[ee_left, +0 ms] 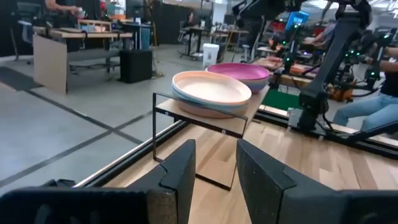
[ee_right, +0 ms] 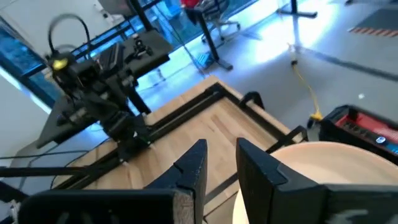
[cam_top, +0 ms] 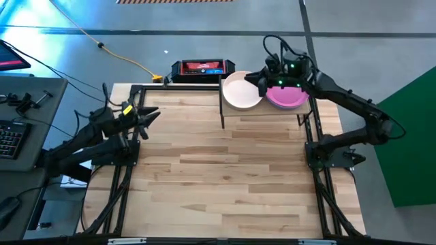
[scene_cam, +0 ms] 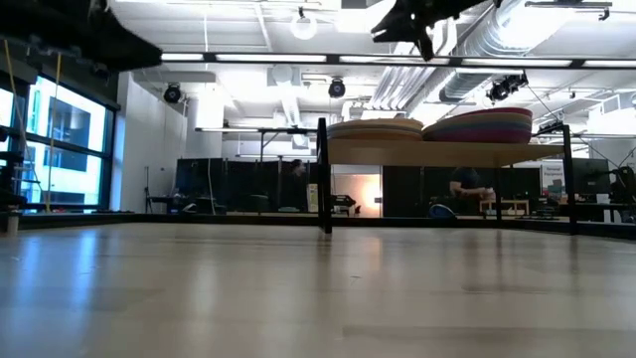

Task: Place and stack plates onto a shelf
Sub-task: Return to Home Position

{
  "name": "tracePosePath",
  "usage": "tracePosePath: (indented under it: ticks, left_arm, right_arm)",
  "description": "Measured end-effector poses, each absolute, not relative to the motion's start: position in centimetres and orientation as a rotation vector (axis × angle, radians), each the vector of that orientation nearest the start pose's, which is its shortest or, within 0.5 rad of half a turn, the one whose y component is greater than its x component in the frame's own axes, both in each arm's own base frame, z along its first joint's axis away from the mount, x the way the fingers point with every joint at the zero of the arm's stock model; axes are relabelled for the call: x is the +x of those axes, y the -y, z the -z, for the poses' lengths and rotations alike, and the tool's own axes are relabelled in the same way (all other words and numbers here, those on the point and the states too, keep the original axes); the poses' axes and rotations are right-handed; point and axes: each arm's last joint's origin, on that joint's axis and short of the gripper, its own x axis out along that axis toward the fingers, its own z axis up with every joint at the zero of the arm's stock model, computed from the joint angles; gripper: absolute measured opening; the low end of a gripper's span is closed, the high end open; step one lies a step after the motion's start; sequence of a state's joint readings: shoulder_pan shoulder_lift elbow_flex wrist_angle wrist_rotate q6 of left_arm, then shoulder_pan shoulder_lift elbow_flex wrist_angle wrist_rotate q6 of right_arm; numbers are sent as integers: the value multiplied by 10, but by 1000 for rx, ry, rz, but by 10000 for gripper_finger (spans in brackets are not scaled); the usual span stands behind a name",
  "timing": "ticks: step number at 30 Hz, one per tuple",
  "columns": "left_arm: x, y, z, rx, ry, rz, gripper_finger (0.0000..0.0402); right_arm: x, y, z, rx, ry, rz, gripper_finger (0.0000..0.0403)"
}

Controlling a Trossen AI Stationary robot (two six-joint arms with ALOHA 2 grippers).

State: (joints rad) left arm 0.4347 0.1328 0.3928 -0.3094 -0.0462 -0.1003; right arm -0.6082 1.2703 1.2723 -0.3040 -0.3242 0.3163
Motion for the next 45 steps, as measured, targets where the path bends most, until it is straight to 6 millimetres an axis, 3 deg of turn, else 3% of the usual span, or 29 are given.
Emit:
tracePosePath:
  ticks: [4, 10, 17, 22, 29, 37, 45]
  left_arm:
    - [64, -31, -230, -90, -2, -480, 103]
    - [71, -34, -216, -36, -33, -478, 103]
    - [78, -38, -184, -76, -115, -477, 103]
    - [83, -40, -171, -86, -90, -474, 103]
    - [84, -42, -172, -67, -54, -523, 103]
    - [85, -42, -171, -20, -79, -524, 103]
    - [85, -42, -171, -2, -82, -524, 103]
  right_arm:
    - [232, 140, -394, 418, -201, 363, 66]
    - [229, 133, -398, 402, -187, 357, 66]
    - [233, 124, -396, 370, -221, 318, 66]
    - [237, 115, -395, 351, -240, 277, 66]
    - [245, 100, -394, 294, -250, 228, 66]
    - [249, 87, -352, 266, -267, 168, 66]
    - [209, 76, -308, 249, -89, 169, 66]
